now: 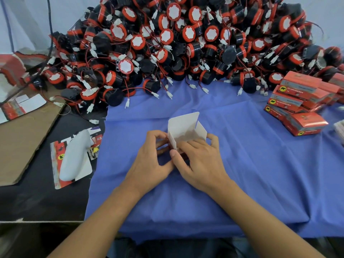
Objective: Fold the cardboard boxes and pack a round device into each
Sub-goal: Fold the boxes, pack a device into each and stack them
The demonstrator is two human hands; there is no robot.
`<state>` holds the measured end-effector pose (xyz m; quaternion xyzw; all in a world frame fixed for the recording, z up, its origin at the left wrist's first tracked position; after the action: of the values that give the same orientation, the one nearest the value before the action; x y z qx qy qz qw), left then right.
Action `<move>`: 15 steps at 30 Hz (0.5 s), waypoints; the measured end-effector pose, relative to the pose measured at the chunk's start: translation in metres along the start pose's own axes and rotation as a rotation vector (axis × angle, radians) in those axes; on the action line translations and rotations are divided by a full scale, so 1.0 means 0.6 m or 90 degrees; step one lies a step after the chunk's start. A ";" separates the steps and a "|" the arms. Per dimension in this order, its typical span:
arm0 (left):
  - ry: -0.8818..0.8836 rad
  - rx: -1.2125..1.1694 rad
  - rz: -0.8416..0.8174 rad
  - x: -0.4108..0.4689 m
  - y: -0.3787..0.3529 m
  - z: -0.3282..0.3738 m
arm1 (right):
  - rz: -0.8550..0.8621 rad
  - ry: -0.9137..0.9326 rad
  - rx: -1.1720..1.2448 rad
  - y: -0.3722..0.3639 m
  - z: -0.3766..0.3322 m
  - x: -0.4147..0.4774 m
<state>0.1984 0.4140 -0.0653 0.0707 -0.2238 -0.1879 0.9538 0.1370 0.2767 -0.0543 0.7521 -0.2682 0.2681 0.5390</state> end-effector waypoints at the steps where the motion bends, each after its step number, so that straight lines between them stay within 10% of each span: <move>1: 0.006 0.001 -0.001 0.000 0.000 -0.002 | -0.003 0.002 0.004 0.001 -0.002 0.000; 9: 0.156 -0.088 0.035 0.015 0.012 -0.022 | 0.272 -0.004 0.166 0.057 0.018 -0.015; 15: 0.248 -0.249 0.236 0.057 0.049 -0.019 | 0.248 -0.569 0.533 0.030 0.117 0.025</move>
<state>0.2417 0.4284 -0.0555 -0.1209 -0.0062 -0.0336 0.9921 0.1432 0.2027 -0.0509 0.8755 -0.4713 0.1038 -0.0229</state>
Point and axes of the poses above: each hand's wrist, its own x-axis towards the middle knuckle, its own y-axis out of the back of the hand, z = x × y, the point moved 5 cm from there along x, towards the middle knuckle, and after that the axes turned 7 degrees about z, right-handed, at the moved point
